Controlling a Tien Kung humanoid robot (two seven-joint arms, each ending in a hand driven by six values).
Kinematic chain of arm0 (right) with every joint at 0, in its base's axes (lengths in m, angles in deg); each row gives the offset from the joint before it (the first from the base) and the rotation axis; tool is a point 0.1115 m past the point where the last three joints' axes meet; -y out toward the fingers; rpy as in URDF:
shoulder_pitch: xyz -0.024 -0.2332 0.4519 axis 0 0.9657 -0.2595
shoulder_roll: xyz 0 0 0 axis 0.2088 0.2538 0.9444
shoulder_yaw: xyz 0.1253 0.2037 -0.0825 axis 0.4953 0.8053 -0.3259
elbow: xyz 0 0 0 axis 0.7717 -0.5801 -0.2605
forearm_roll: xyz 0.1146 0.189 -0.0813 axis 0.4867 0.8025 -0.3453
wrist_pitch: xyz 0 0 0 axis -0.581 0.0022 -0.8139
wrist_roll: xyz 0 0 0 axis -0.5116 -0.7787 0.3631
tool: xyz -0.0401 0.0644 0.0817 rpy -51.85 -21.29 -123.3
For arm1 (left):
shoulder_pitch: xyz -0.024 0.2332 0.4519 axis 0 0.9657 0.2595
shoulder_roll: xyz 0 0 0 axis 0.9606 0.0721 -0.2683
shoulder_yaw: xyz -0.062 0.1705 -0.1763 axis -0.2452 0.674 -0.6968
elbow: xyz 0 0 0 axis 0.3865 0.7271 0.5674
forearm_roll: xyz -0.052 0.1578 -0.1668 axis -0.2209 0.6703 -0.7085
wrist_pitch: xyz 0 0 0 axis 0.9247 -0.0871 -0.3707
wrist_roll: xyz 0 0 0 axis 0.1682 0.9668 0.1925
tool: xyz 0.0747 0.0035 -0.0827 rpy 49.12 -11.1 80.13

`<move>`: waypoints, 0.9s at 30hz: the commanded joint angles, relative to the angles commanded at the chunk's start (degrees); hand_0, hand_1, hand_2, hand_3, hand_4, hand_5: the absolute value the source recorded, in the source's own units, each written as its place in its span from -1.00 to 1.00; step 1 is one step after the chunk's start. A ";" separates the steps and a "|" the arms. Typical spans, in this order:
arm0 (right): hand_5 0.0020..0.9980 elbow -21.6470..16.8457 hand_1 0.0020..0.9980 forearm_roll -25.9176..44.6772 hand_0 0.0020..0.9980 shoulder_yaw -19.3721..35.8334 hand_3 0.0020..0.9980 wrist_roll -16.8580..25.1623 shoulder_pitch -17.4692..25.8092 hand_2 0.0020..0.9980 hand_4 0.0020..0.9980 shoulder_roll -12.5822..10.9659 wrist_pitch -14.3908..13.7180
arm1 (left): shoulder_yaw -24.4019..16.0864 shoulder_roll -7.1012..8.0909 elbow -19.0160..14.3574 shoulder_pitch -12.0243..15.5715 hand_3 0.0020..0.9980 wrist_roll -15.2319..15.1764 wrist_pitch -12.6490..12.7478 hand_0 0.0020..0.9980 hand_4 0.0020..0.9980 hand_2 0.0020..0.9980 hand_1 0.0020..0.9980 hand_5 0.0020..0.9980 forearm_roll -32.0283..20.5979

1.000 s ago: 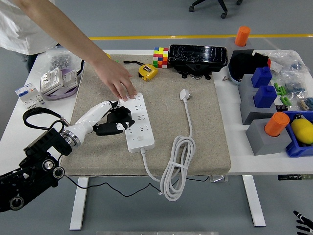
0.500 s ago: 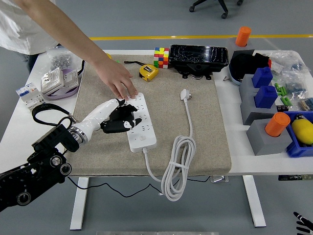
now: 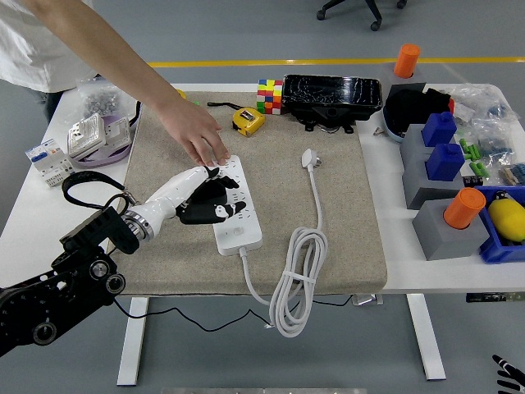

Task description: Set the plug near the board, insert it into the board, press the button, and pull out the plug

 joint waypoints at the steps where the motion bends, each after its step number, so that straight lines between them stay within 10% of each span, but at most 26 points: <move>1: 0.01 -0.07 0.33 -0.05 0.31 0.07 0.11 -0.01 0.06 0.32 0.82 0.04 0.00 | -0.37 0.09 -0.45 0.19 0.29 -0.05 0.18 0.33 0.57 0.38 0.35 0.09 0.17; 8: 0.01 -0.16 0.33 -0.13 0.32 0.20 0.11 -0.04 0.39 0.32 0.82 0.15 0.01 | -3.81 0.94 -5.55 1.84 0.28 1.67 -0.11 0.13 0.57 0.36 0.30 0.08 -0.33; 9: 0.01 -0.17 0.33 -0.13 0.31 0.22 0.11 -0.04 0.41 0.32 0.83 0.17 0.03 | -4.42 1.10 -6.55 2.06 0.23 2.45 -0.58 -0.27 0.58 0.16 -0.04 -0.12 -0.70; 11: 0.01 -0.18 0.33 -0.15 0.31 0.26 0.11 -0.04 0.44 0.32 0.83 0.21 0.03 | -4.97 1.26 -7.57 2.27 0.23 3.47 -1.18 -0.27 0.58 0.16 -0.04 -0.12 -1.09; 14: 0.01 -0.27 0.33 -0.19 0.31 0.30 0.11 -0.06 0.47 0.32 0.83 0.18 0.05 | -6.21 1.59 -9.90 2.75 0.23 8.17 -4.75 -0.27 0.58 0.16 -0.04 -0.12 -1.59; 15: 0.01 -0.29 0.33 -0.20 0.32 0.32 0.11 -0.07 0.48 0.32 0.83 0.16 0.05 | -6.52 1.66 -10.54 2.88 0.25 9.83 -6.00 -0.52 0.60 -0.26 -0.46 -0.60 -1.25; 19: 0.01 -0.30 0.33 -0.21 0.32 0.39 0.11 -0.08 0.54 0.32 0.83 0.00 0.04 | -6.84 2.11 -12.36 3.11 0.25 15.84 -11.69 -0.52 0.60 -0.26 -0.46 -0.60 0.69; 21: 0.01 -0.27 0.33 -0.20 0.32 0.39 0.11 -0.08 0.55 0.32 0.83 -0.06 0.04 | -6.26 2.51 -12.63 2.88 0.64 16.65 -13.70 -0.65 0.56 -0.55 -0.76 -0.90 1.47; 27: 0.01 -0.40 0.33 -0.19 0.32 0.45 0.11 -0.06 0.47 0.32 0.83 -0.15 0.05 | -3.71 3.68 -11.17 1.60 0.76 15.80 -17.31 -0.70 0.34 -0.66 -0.87 -1.00 1.52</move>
